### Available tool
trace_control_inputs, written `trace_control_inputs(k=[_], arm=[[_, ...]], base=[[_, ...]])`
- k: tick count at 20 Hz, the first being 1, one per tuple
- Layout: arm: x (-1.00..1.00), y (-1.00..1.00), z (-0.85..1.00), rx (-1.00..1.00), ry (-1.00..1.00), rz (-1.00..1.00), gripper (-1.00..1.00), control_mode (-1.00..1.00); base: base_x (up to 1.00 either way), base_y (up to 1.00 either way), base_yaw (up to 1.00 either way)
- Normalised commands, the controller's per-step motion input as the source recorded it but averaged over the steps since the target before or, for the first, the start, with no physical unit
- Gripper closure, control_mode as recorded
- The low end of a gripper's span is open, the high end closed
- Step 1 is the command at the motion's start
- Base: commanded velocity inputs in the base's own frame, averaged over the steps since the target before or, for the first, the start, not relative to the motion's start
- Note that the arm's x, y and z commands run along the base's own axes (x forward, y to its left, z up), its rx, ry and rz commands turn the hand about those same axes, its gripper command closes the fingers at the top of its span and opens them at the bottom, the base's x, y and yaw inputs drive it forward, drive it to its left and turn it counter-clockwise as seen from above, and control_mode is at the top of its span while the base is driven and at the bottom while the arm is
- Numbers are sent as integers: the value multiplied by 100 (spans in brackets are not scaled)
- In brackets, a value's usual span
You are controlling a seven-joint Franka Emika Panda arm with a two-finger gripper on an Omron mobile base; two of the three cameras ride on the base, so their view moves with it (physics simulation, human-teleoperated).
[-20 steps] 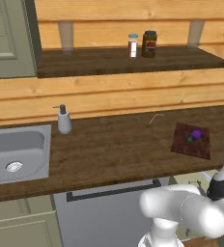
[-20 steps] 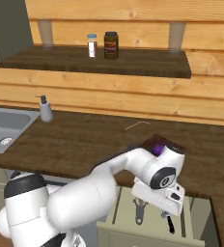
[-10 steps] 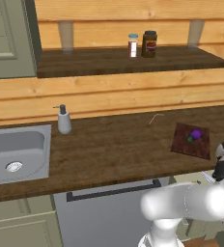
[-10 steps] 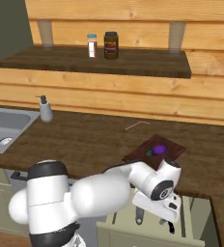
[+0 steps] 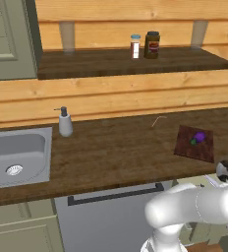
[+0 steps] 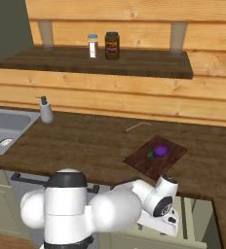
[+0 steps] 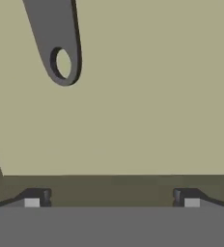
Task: Place the appropriate cutting tool for cutting the eggplant skin on the cutting board.
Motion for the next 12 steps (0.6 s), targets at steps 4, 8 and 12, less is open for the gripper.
trace_control_inputs(k=[4, 8, 12], arm=[[-67, 16, -3, 0, 6, 11, -100, -100], [-77, 24, 1, 0, 12, 10, -100, -100], [-87, 27, 12, 0, 17, 10, -100, -100]], base=[[0, 0, 0], [0, 0, 0], [0, 0, 0]])
